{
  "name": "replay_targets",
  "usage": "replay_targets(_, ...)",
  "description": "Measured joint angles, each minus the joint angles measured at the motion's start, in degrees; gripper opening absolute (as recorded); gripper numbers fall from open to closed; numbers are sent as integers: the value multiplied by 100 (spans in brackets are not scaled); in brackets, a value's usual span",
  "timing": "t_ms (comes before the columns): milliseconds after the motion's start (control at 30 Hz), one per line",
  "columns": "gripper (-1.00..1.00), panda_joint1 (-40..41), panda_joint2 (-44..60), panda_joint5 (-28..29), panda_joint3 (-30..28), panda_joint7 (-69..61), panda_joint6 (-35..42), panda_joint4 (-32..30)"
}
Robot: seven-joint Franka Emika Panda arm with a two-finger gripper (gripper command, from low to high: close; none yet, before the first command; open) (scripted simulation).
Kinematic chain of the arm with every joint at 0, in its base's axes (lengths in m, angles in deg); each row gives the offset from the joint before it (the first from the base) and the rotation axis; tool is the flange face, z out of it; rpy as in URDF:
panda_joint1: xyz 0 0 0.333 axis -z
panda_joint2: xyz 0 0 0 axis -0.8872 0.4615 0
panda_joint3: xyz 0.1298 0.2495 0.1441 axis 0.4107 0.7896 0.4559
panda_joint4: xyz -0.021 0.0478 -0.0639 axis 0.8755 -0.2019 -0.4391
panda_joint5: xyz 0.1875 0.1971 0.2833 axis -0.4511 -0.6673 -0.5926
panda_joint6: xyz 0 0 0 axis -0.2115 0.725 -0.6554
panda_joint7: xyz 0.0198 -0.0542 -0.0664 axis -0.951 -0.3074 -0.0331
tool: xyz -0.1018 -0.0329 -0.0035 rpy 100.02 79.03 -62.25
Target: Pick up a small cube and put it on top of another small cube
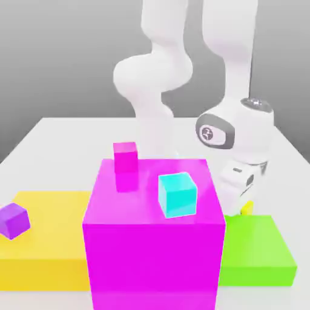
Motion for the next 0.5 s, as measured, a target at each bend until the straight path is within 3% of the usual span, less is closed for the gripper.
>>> replay_targets(100,-100,428,-361,-186,470,-233,334,-51)
replay_targets(233,-100,642,-985,-992,923,-822,851,-161)
replay_targets(367,-100,470,-1618,-1368,888,-1051,1361,-291)
replay_targets(500,-100,478,-2062,-1757,561,-1605,1897,81)
